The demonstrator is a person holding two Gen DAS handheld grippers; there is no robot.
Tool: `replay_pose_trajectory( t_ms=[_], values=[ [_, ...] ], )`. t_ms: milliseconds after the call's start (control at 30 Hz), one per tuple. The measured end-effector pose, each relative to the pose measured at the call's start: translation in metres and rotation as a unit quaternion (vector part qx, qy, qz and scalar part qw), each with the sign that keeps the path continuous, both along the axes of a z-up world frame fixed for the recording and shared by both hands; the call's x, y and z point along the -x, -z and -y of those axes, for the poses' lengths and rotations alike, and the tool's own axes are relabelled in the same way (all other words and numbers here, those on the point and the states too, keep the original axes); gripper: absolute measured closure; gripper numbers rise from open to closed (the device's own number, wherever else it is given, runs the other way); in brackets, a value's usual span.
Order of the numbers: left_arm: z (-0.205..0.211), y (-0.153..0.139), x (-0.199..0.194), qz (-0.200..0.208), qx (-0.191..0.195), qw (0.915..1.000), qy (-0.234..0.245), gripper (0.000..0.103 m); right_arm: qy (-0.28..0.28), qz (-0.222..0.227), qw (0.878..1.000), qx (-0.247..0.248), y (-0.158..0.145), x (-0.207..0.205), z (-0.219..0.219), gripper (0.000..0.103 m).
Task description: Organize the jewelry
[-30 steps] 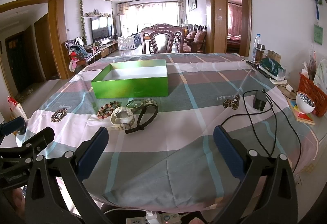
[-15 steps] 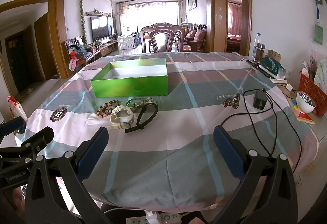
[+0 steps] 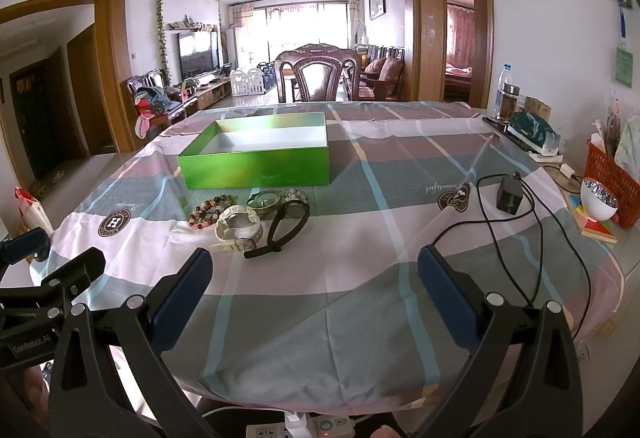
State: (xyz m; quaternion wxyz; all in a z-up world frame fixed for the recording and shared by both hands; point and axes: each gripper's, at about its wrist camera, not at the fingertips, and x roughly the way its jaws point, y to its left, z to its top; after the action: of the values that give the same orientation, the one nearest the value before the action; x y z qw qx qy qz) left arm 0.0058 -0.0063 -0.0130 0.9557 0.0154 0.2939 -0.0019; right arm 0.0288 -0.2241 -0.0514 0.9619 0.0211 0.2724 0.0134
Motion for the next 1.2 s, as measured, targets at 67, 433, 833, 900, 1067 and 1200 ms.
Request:
replay_pose_trajectory(
  t_ms=[67, 433, 833, 900, 1067, 1200],
  values=[
    [0.0, 0.0, 0.0, -0.001, 0.001, 1.0, 0.0, 0.004, 0.0, -0.001, 1.0, -0.001, 0.0, 0.0, 0.0, 0.003],
    [-0.014, 0.012, 0.001, -0.002, 0.049, 0.9985, 0.024, 0.004, 0.019, 0.046, 0.999, -0.013, 0.003, -0.008, 0.025, 0.003],
    [-0.032, 0.055, -0.043, -0.028, 0.048, 0.9984, -0.003, 0.004, -0.024, -0.058, 0.997, -0.048, 0.055, -0.062, 0.017, 0.004],
    [-0.032, 0.06, -0.051, -0.031, 0.044, 0.9986, -0.001, 0.004, -0.018, -0.069, 0.997, -0.04, 0.06, -0.071, 0.018, 0.004],
    [-0.034, 0.068, -0.077, -0.034, 0.047, 0.9983, -0.002, 0.004, -0.026, -0.087, 0.996, -0.012, 0.068, -0.097, 0.008, 0.043],
    [-0.035, 0.069, -0.099, -0.042, 0.046, 0.9981, 0.0, 0.004, -0.047, -0.123, 0.991, -0.01, 0.078, -0.128, -0.002, 0.067]
  ],
)
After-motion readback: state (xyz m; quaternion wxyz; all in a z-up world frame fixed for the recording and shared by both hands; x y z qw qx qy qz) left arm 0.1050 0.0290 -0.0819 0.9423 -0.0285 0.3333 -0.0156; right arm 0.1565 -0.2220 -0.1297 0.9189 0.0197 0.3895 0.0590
